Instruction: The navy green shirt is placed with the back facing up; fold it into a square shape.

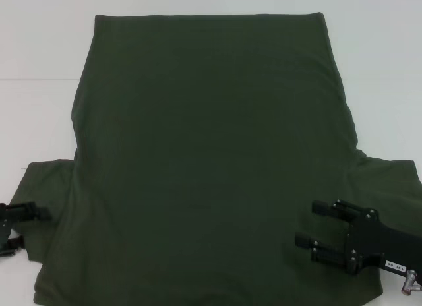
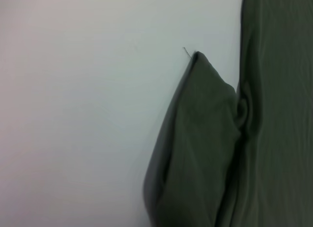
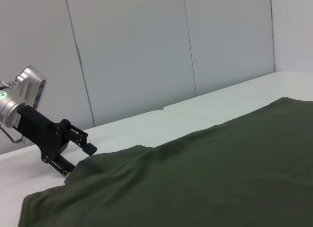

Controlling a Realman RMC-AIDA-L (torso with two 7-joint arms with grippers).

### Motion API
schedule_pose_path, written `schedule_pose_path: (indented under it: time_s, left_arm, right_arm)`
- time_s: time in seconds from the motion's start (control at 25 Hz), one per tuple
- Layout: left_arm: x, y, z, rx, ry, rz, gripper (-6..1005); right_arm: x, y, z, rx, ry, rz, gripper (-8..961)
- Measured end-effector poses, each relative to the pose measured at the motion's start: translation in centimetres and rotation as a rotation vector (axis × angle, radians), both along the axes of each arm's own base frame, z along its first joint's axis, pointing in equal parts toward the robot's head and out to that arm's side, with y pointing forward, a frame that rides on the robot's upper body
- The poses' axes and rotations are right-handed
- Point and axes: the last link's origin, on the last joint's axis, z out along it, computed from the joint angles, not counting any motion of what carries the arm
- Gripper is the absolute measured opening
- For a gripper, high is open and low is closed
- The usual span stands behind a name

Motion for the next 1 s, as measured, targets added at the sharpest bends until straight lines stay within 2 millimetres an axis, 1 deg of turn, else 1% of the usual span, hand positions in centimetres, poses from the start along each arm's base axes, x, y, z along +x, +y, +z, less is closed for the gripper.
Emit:
schedule_pose_path:
  time_s: [0.04, 0.2, 0.48, 1.0]
  left_arm:
    - [0.0, 0.0, 0.0, 0.001, 0.008, -0.008, 799]
    - [0.0, 0.3, -0.2, -0.006, 0.048, -0.054, 723]
    - [0.0, 0.6, -0.5, -0.017, 0.067, -0.048, 591]
    - [0.4, 1.2, -0.3, -0.011, 0.078, -0.073, 61]
  right_arm:
    - [0.0, 0.0, 0.0, 0.000, 0.000, 0.000, 775]
    - [0.0, 0.0, 0.1, 0.003, 0.003, 0.000, 775]
    - [-0.1, 0.0, 0.2, 0.003, 0.010, 0.001, 775]
    - [-0.2, 0.1, 0.2, 0.004, 0.013, 0.003, 775]
